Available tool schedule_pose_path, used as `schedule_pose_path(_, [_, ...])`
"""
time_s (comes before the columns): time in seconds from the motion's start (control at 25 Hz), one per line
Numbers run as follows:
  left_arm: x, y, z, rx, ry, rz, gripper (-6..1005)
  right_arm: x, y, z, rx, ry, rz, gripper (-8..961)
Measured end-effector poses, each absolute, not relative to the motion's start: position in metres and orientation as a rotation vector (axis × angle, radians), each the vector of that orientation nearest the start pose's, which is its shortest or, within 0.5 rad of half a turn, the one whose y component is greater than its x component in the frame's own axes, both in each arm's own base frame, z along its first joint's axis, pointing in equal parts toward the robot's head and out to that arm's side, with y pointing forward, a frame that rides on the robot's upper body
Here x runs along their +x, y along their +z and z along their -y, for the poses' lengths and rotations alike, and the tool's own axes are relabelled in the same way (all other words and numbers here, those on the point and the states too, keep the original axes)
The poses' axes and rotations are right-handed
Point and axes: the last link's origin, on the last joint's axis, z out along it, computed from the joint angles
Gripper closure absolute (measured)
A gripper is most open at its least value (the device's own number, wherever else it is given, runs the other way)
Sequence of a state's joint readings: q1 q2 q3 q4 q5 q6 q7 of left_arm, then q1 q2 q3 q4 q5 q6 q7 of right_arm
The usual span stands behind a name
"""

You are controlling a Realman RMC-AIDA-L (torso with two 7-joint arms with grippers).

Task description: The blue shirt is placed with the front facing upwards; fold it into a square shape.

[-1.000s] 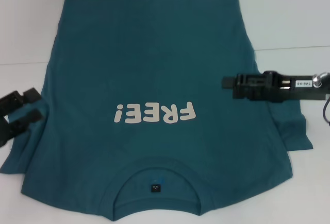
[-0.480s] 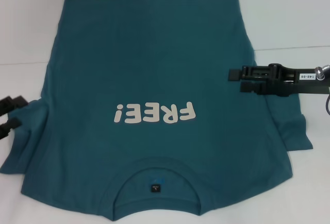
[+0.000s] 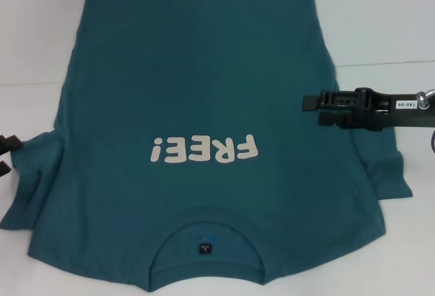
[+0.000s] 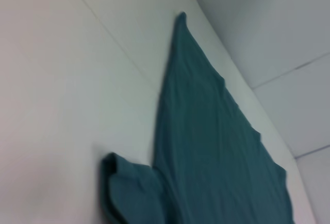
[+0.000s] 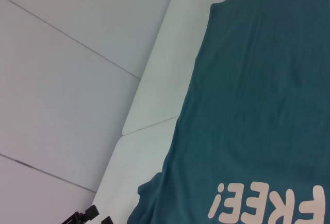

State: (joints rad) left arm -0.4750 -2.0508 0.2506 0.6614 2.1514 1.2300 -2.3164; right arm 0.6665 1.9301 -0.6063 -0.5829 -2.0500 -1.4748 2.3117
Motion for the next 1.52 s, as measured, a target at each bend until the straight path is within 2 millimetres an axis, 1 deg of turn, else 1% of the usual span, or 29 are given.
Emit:
schedule_pose_path(0.32, [-0.373, 0.057, -0.342, -1.508, -0.879, 1.884, 295, 0.261, 0.056, -0.386, -2.255, 0.793, -1.749, 119])
schedule_pose_path(0.56, [-0.375, 0.055, -0.346, -1.496, -0.845, 1.869, 296, 0.261, 0.056, -0.386, -2.257, 0.792, -1.749, 118])
schedule_pose_path(1.52, [-0.369, 0.036, -0.358, -1.539, -0.766, 1.863, 295, 0.263, 0.055, -0.384, -2.254, 0.791, -1.754, 124])
